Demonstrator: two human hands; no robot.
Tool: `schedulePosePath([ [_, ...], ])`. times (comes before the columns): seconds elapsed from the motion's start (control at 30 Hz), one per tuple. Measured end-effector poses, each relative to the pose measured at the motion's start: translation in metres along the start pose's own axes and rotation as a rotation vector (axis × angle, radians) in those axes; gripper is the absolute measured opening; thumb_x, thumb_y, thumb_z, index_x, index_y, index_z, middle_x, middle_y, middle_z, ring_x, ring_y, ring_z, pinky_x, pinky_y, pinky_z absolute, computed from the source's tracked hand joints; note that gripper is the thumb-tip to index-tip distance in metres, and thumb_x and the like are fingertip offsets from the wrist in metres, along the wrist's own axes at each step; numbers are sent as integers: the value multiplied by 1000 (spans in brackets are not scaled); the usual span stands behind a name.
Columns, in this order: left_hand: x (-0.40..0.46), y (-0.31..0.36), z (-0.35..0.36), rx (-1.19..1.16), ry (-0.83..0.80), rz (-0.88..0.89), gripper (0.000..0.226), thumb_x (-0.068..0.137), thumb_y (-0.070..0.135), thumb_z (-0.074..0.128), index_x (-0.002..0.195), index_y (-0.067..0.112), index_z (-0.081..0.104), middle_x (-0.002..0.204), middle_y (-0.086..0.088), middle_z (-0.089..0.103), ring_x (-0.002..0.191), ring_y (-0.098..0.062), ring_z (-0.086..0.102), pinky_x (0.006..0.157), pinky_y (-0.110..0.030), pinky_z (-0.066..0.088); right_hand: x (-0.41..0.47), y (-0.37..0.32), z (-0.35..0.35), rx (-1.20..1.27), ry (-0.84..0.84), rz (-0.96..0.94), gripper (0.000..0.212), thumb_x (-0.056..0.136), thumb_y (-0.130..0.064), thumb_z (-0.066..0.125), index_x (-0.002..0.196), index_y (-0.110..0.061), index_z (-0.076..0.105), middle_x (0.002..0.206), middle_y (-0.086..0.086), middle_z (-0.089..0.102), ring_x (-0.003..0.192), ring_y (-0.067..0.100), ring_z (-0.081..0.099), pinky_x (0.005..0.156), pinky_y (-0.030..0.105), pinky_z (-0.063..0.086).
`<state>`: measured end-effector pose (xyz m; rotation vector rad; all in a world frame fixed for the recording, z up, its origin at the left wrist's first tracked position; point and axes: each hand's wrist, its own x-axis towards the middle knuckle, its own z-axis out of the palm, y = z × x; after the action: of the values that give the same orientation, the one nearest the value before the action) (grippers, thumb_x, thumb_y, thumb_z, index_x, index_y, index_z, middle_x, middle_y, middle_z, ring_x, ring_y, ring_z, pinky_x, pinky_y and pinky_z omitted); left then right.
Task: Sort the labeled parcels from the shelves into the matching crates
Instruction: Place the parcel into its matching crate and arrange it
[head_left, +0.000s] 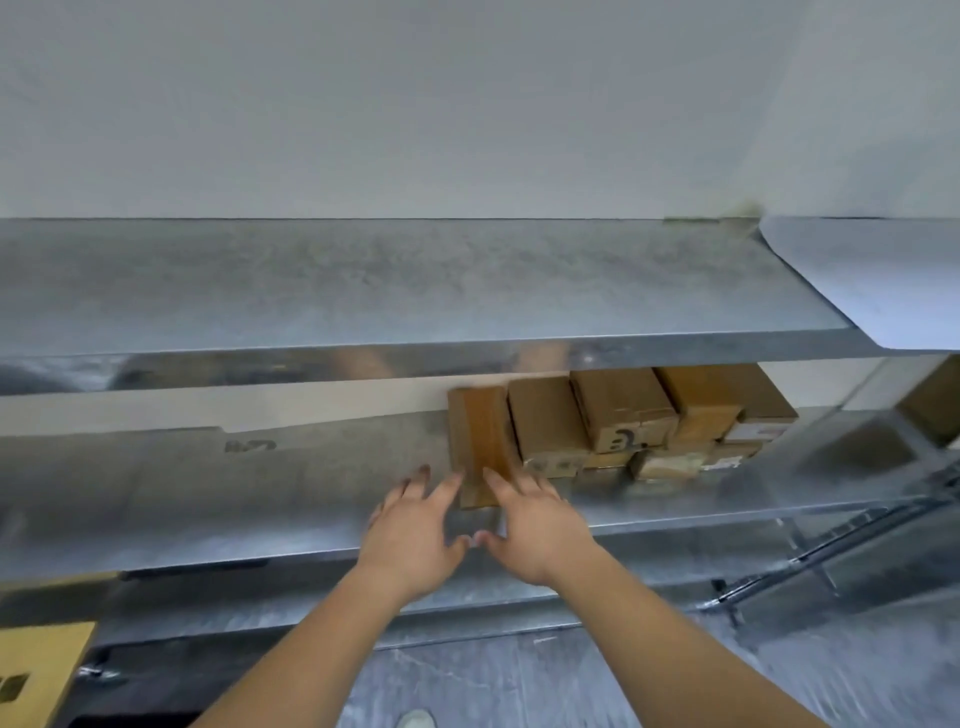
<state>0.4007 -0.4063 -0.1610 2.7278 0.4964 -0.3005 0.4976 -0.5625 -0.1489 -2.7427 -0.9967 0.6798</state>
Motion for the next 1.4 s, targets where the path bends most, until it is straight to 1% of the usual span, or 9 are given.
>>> schedulePosePath([
  [0.23, 65, -21, 13, -30, -111, 68, 95, 75, 63, 55, 153, 46, 4, 164, -11, 22, 149, -34, 25, 114, -48, 37, 43, 6, 6, 27, -71, 84, 91, 92, -61, 57, 162, -33, 7, 171, 0, 2, 155, 30, 15, 123, 41, 26],
  [0.4, 82, -33, 20, -81, -142, 142, 87, 71, 44, 40, 155, 24, 30, 158, -17, 35, 148, -33, 28, 119, -36, 27, 56, 6, 25, 68, -13, 96, 89, 87, -58, 59, 161, -25, 21, 170, 8, 6, 153, 31, 19, 124, 36, 22],
  [0.6, 83, -36, 27, -317, 13, 141, 37, 81, 48, 43, 97, 19, 59, 99, -1, 62, 98, -28, 60, 77, -32, 43, 52, -6, 26, 173, 208, 93, 36, 97, -51, 52, 114, -22, 66, 129, 4, 53, 114, 25, 56, 92, 31, 44],
  [0.7, 74, -31, 21, -328, 83, 63, 27, 92, 39, 62, 76, 27, 44, 74, 6, 55, 79, -26, 60, 62, -31, 34, 54, -5, 25, 195, 250, 105, 31, 95, -45, 61, 112, -21, 55, 116, 3, 54, 98, 27, 63, 76, 34, 44],
  [0.8, 62, -30, 14, -334, 65, -56, 30, 84, 38, 75, 86, 30, 45, 67, 10, 52, 73, -21, 60, 59, -28, 36, 54, 2, 24, 402, 169, 145, 93, 79, -49, 77, 152, -31, 23, 135, 7, 50, 111, 31, 63, 85, 33, 48],
  [0.9, 51, -29, 10, -451, 3, -129, 97, 67, 34, 86, 141, 42, 24, 64, 4, 61, 60, -13, 61, 56, -26, 45, 51, 9, 22, 570, 52, 135, 146, 55, -59, 84, 151, -49, -25, 133, 5, 58, 108, 31, 67, 85, 37, 57],
  [1.07, 20, -15, 17, -432, -96, -123, 143, 61, 25, 90, 153, 46, -17, 64, 1, 57, 58, -10, 60, 53, -18, 40, 36, 19, 32, 436, -89, -2, 158, 63, -39, 94, 132, -57, -47, 127, 8, 66, 109, 27, 66, 91, 35, 53],
  [1.3, -27, -4, 3, -462, 184, -274, 72, 72, 46, 83, 122, 42, 31, 52, -5, 59, 46, -11, 58, 46, -25, 41, 6, 9, 23, 541, -133, -164, 130, 67, -40, 92, 150, -45, -7, 112, -7, 60, 106, 19, 62, 85, 31, 50],
  [1.4, -54, -3, -16, -513, 374, -312, 39, 86, 62, 63, 101, 35, 39, 50, -1, 56, 49, -14, 57, 53, -30, 45, 5, -10, 11, 585, -26, -290, 73, 84, -59, 72, 136, -40, 24, 93, -5, 64, 87, 20, 65, 73, 34, 50],
])
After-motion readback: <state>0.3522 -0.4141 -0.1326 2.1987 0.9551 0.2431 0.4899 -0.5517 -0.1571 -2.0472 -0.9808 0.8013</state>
